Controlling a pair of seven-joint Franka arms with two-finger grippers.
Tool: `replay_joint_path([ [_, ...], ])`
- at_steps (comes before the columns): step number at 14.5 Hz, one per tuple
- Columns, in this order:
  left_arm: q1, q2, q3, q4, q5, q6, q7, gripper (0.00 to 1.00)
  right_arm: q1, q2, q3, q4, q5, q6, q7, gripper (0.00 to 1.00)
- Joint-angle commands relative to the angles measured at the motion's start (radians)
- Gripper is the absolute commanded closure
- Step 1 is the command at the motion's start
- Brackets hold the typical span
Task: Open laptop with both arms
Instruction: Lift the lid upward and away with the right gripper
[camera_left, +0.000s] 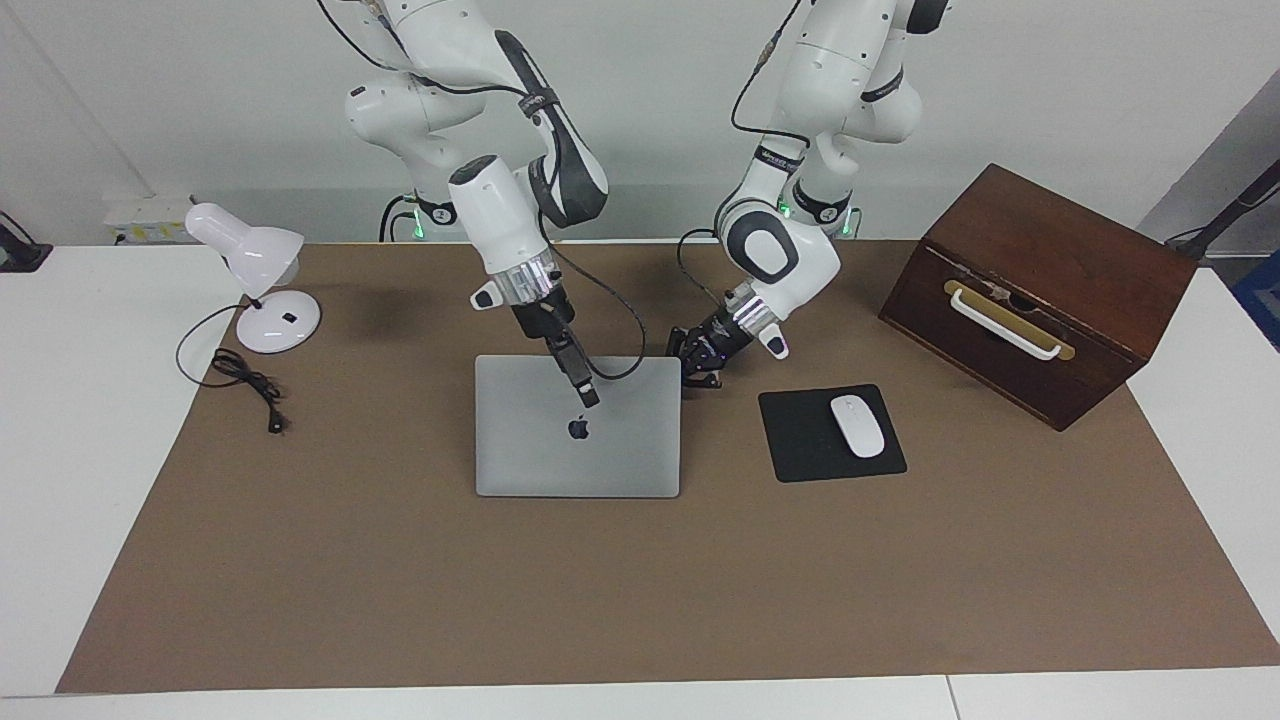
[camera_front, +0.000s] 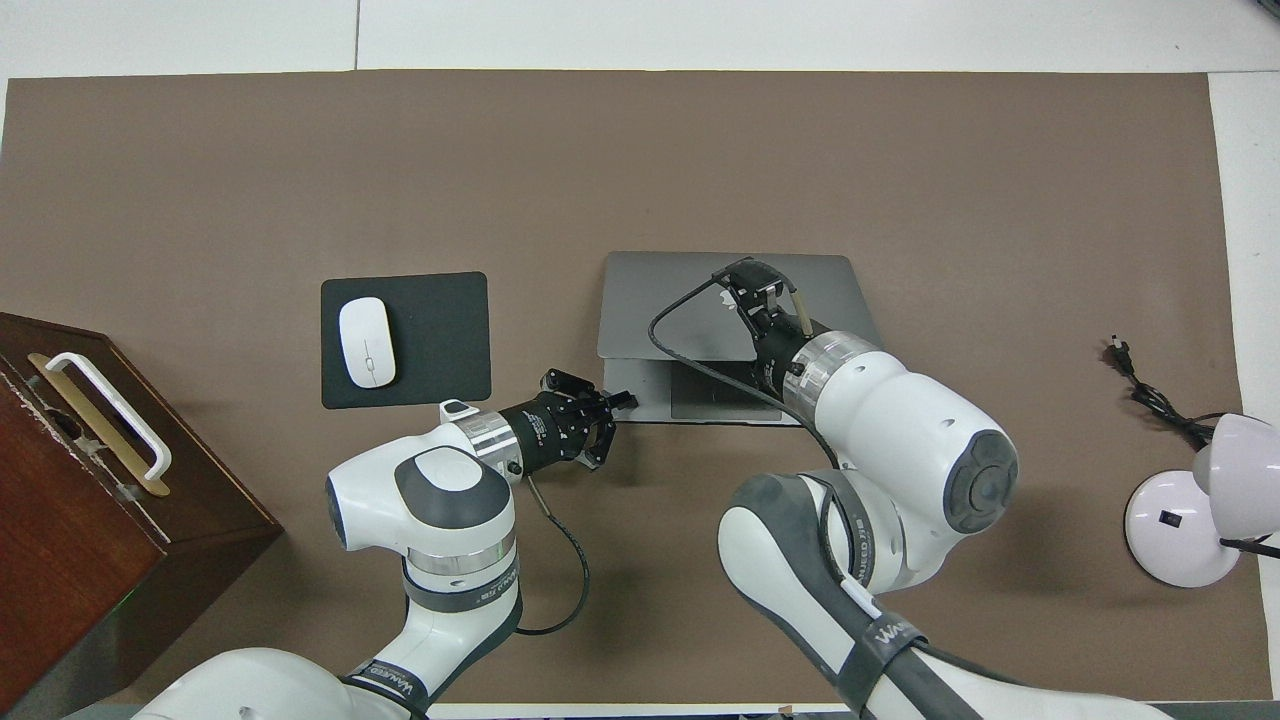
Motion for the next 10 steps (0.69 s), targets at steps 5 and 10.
replay_joint_path([
  [5, -0.018, 0.058, 0.011, 0.028, -0.029, 0.026, 0.037, 1.00, -0.057, 0.036, 0.006, 0.120, 0.028, 0.016, -0.064, 0.00],
  [10, -0.018, 0.058, 0.011, 0.028, -0.029, 0.026, 0.037, 1.00, -0.069, 0.061, 0.006, 0.181, 0.029, 0.020, -0.064, 0.00],
])
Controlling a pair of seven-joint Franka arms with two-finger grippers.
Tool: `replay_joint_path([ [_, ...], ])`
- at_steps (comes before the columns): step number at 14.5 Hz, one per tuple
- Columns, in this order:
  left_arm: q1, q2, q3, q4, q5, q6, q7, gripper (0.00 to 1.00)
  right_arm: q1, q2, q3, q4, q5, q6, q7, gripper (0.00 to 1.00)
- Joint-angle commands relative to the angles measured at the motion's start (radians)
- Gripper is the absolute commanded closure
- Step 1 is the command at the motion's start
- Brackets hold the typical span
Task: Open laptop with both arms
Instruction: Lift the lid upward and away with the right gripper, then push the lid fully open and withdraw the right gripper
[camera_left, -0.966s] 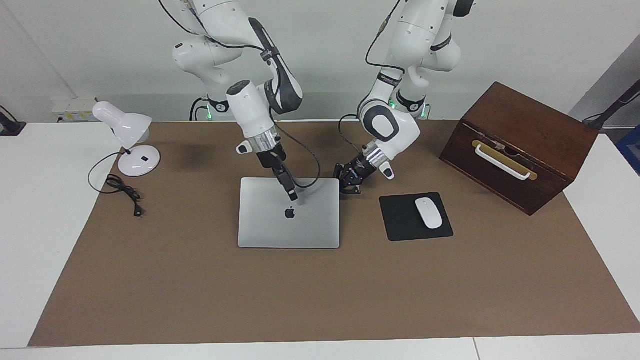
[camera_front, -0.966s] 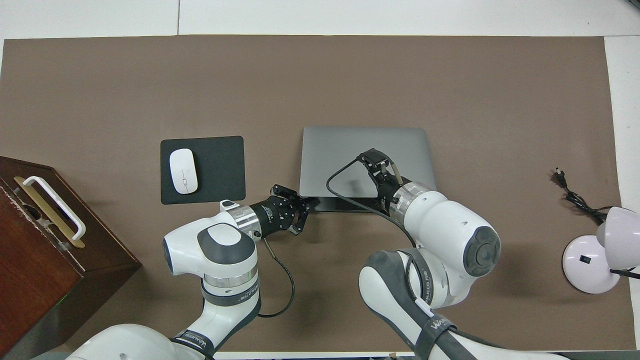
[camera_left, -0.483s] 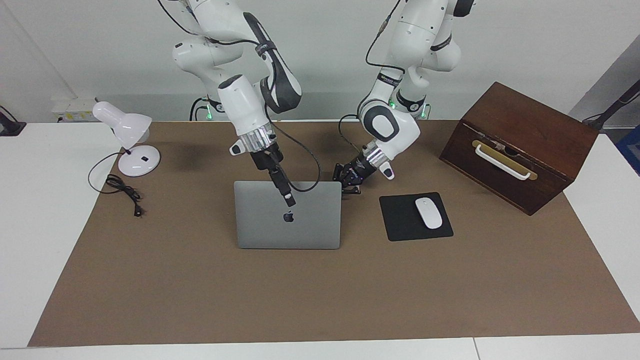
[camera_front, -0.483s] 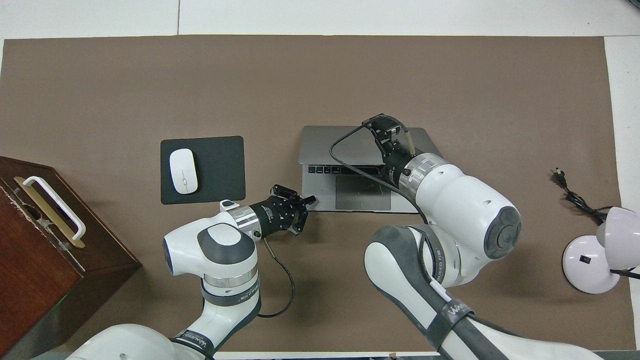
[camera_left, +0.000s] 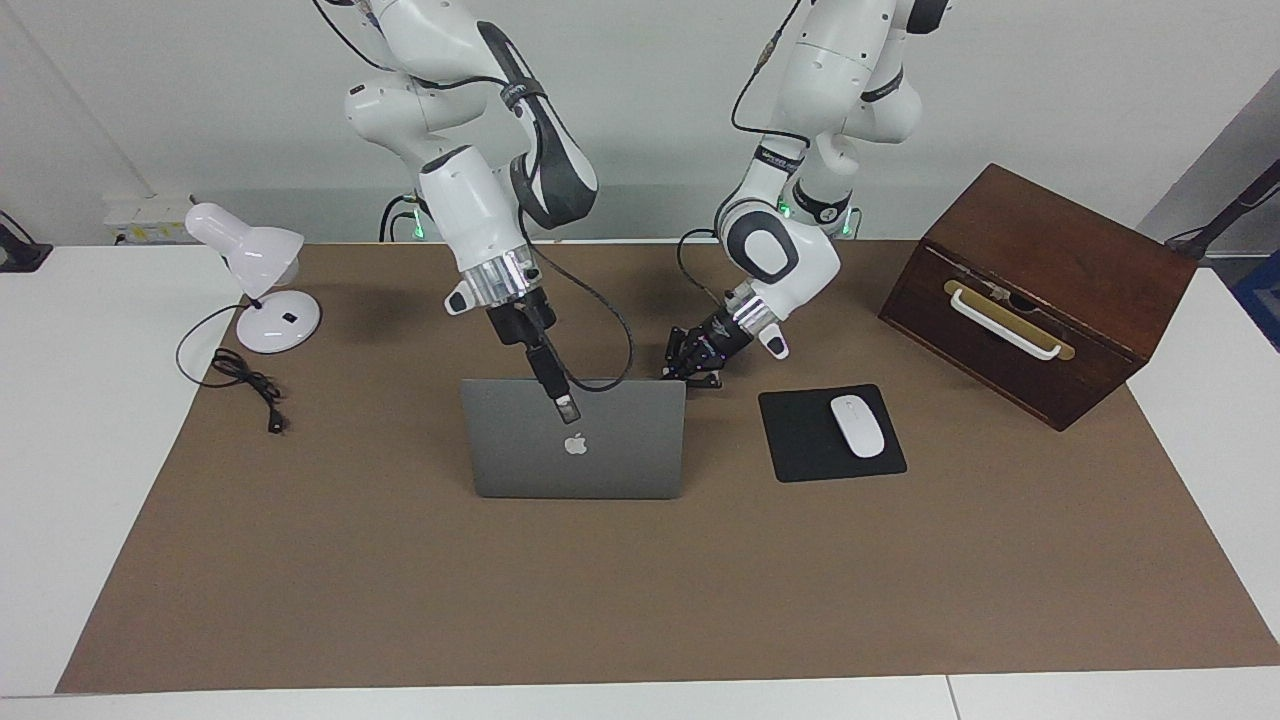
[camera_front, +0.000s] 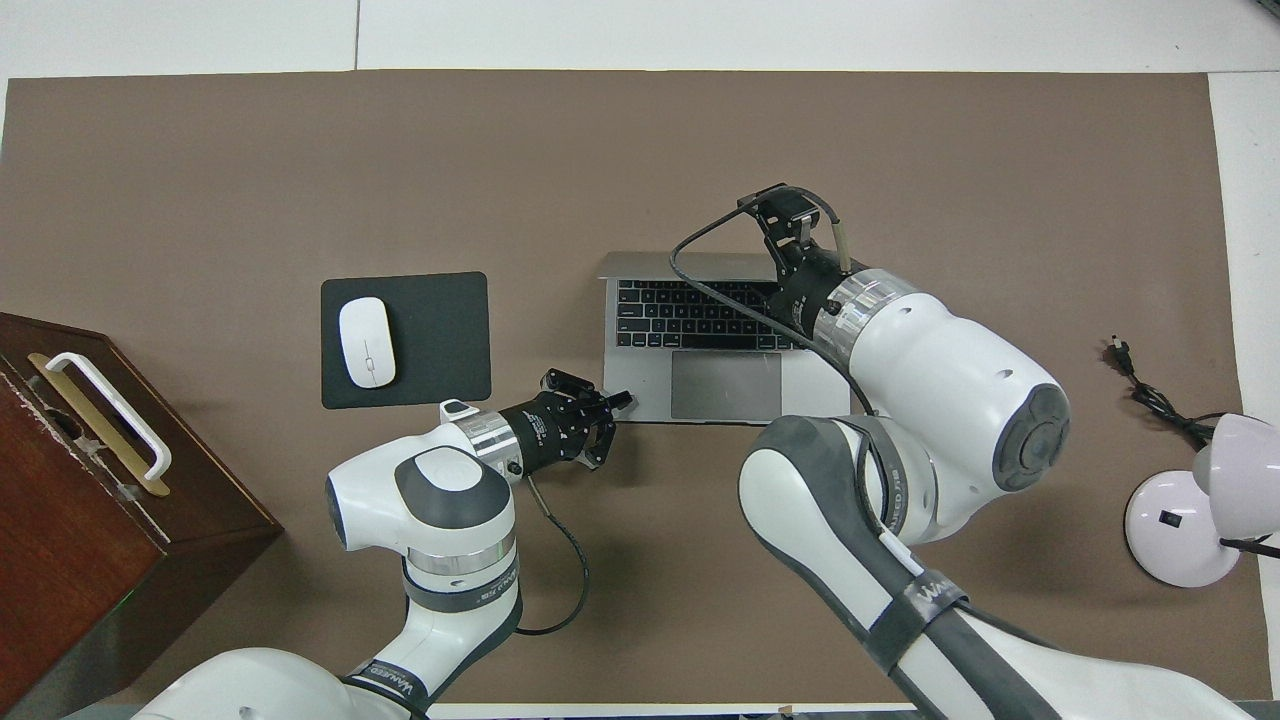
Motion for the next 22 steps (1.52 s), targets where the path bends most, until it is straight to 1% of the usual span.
replay_joint_path([
  [1, -0.018, 0.058, 0.011, 0.028, -0.029, 0.026, 0.035, 1.00, -0.014, 0.034, 0.007, 0.063, 0.029, 0.020, -0.047, 0.00],
  [8, -0.018, 0.058, 0.011, 0.028, -0.029, 0.026, 0.037, 1.00, -0.057, 0.071, 0.007, 0.149, 0.029, 0.025, -0.049, 0.00],
  [16, -0.016, 0.058, 0.011, 0.029, -0.031, 0.026, 0.037, 1.00, -0.108, 0.088, 0.009, 0.172, 0.029, 0.020, -0.049, 0.00],
  [22, -0.016, 0.058, 0.011, 0.029, -0.031, 0.026, 0.037, 1.00, -0.120, 0.111, 0.009, 0.212, 0.029, 0.016, -0.049, 0.00],
])
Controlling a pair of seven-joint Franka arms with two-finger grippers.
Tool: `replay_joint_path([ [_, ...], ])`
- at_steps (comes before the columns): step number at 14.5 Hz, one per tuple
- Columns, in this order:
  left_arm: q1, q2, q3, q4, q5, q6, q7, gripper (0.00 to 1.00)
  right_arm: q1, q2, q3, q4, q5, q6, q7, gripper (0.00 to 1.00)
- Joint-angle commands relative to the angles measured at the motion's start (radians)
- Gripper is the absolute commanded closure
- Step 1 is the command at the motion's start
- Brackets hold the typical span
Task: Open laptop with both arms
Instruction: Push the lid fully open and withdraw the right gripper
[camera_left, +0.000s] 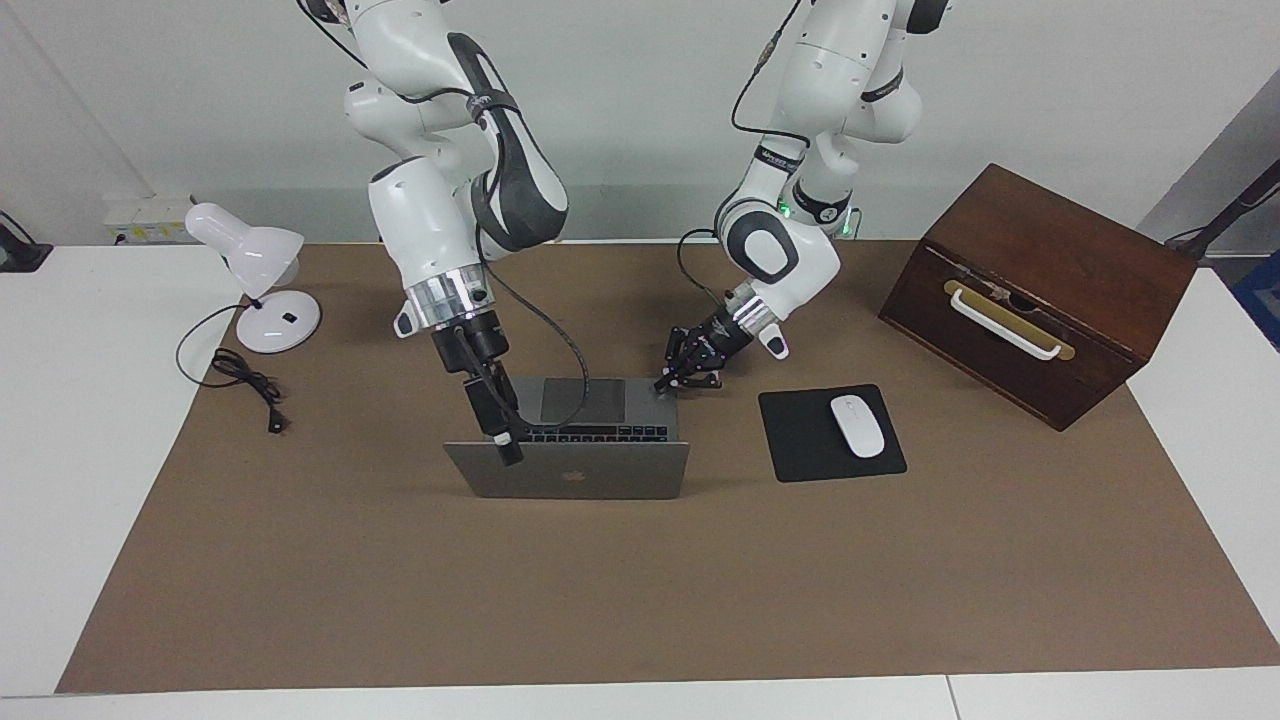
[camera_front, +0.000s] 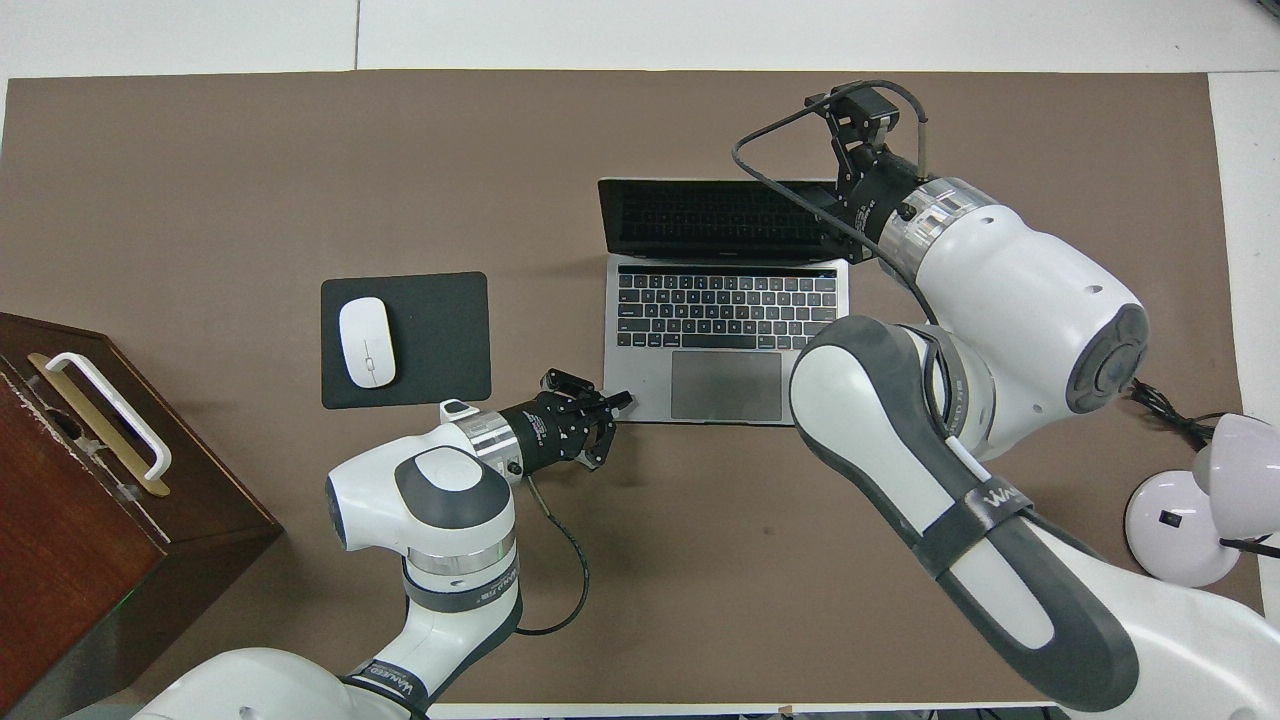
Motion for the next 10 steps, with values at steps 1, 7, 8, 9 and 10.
replay_joint_path([
  [1, -0.016, 0.058, 0.011, 0.029, -0.031, 0.026, 0.035, 1.00, -0.017, 0.026, 0.010, 0.039, 0.029, 0.015, -0.048, 0.00],
  [7, -0.013, 0.058, 0.011, 0.029, -0.031, 0.026, 0.035, 1.00, -0.040, -0.008, 0.002, 0.130, 0.023, -0.208, -0.087, 0.00],
  [8, -0.013, 0.058, 0.011, 0.029, -0.031, 0.026, 0.035, 1.00, -0.052, -0.025, 0.001, 0.137, 0.016, -0.250, -0.097, 0.00],
  [9, -0.009, 0.058, 0.011, 0.031, -0.029, 0.023, 0.035, 1.00, -0.060, -0.044, 0.001, 0.137, 0.014, -0.283, -0.117, 0.00],
  [10, -0.006, 0.058, 0.011, 0.032, -0.028, 0.020, 0.037, 1.00, -0.072, -0.067, -0.002, 0.137, 0.014, -0.328, -0.133, 0.00],
])
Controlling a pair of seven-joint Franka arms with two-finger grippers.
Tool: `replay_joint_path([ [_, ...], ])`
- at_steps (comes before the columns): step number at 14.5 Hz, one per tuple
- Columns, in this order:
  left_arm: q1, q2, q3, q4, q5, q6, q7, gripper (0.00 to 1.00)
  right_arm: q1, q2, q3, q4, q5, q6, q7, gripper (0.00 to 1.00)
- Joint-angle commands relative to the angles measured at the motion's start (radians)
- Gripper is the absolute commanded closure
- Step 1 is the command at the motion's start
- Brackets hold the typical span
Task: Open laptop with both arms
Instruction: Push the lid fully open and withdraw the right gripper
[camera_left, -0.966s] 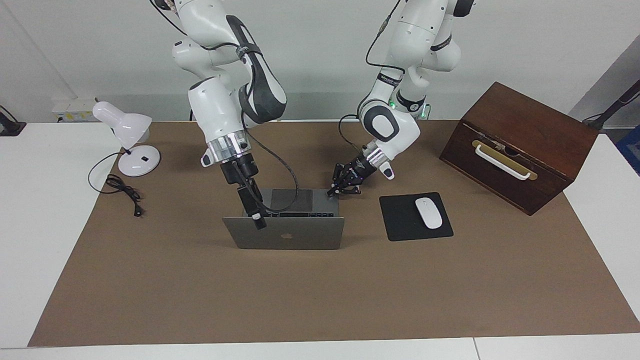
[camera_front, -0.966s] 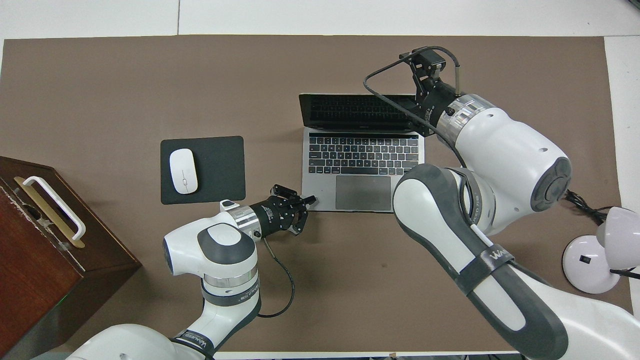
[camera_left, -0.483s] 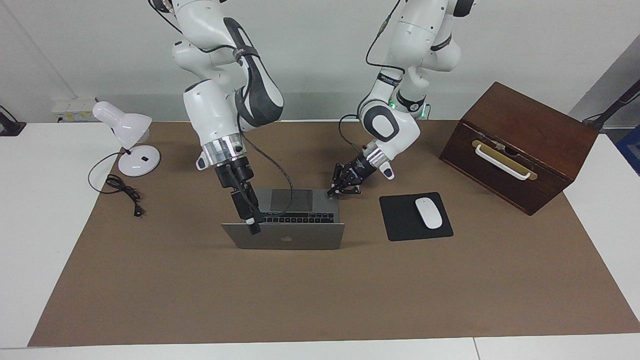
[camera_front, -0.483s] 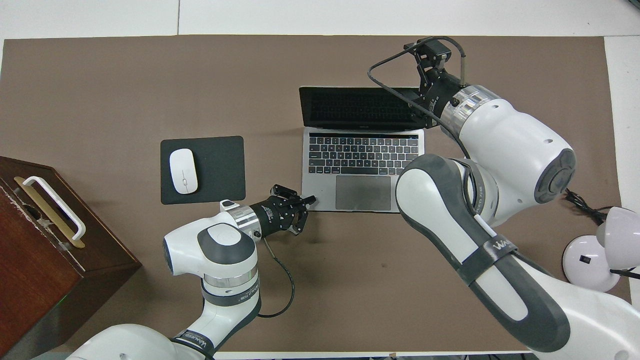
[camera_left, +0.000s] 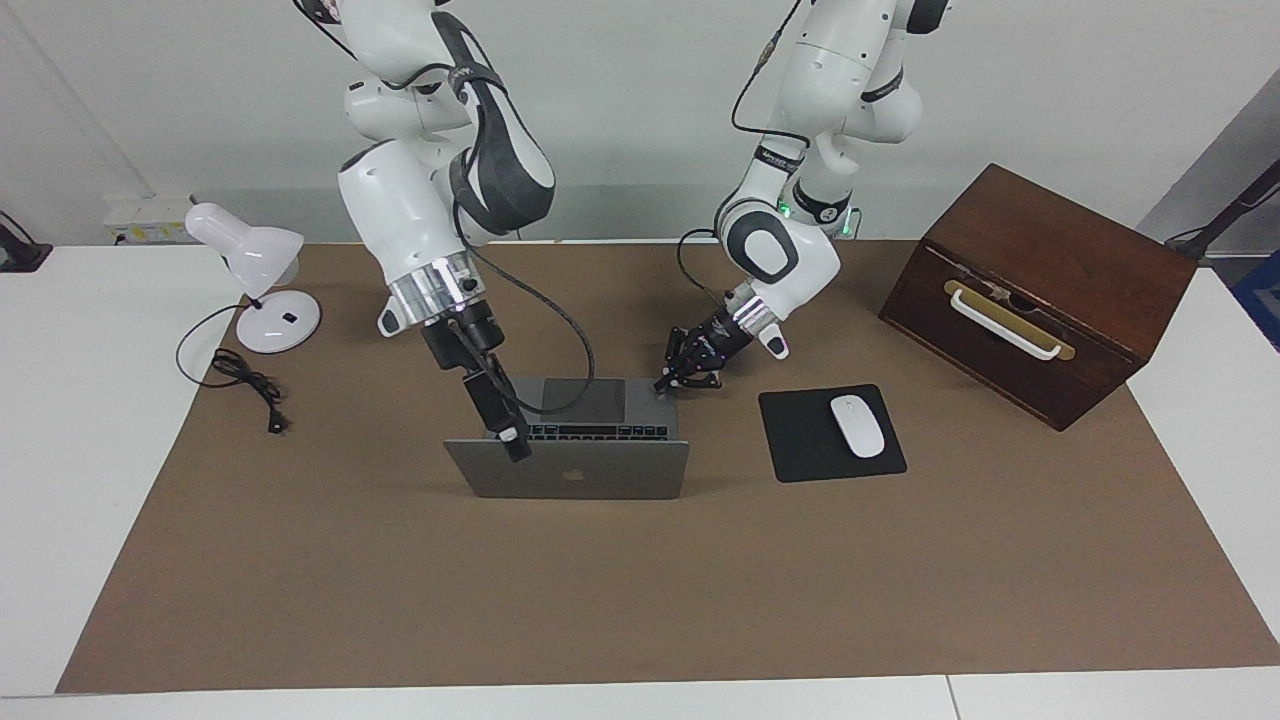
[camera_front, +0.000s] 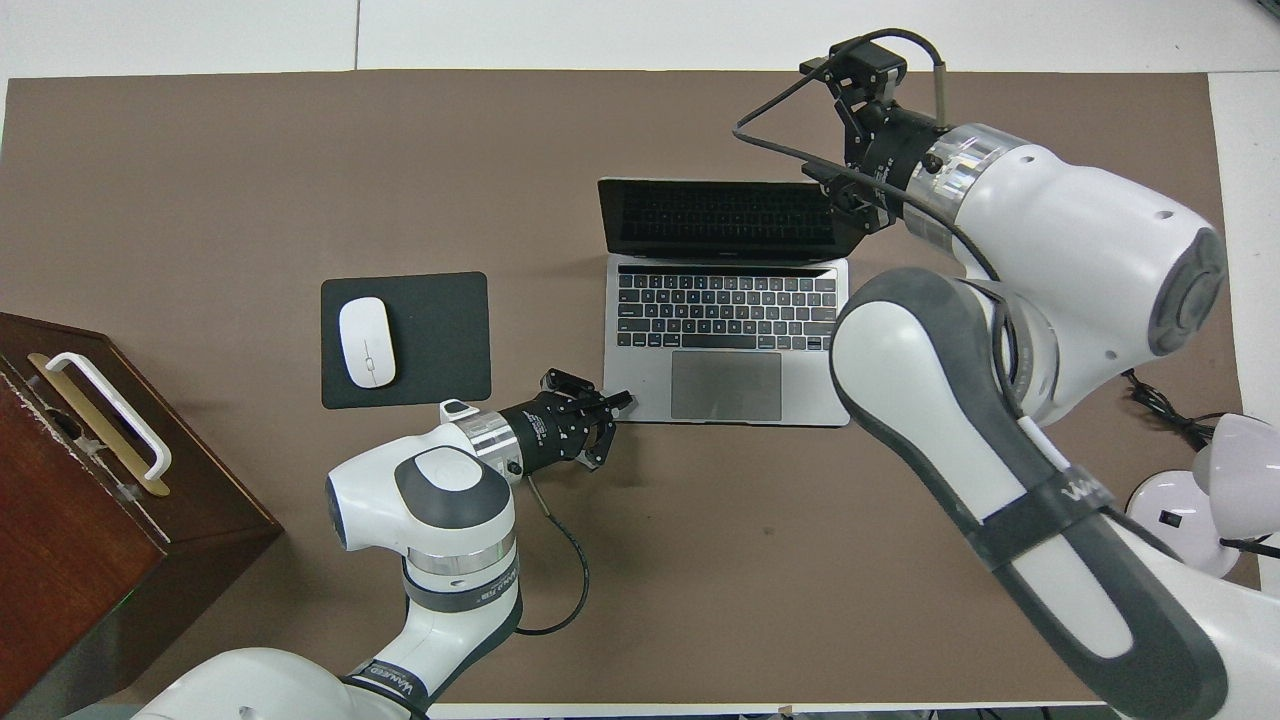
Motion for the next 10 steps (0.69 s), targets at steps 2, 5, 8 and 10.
replay_joint_path([
  [2, -0.001, 0.057, 0.012, 0.035, -0.018, 0.017, 0.037, 1.00, -0.072, -0.089, 0.002, 0.010, 0.011, -0.193, -0.109, 0.00],
  [5, 0.004, 0.054, 0.011, 0.051, -0.018, 0.016, 0.037, 1.00, -0.139, -0.145, -0.001, 0.015, -0.010, -0.362, -0.247, 0.00],
  [8, 0.010, 0.043, 0.012, 0.055, -0.018, 0.020, 0.037, 1.00, -0.186, -0.174, -0.006, 0.016, -0.123, -0.491, -0.353, 0.00],
  [10, 0.039, 0.035, 0.009, 0.071, -0.016, 0.028, 0.035, 1.00, -0.201, -0.188, -0.010, 0.033, -0.251, -0.582, -0.452, 0.00],
])
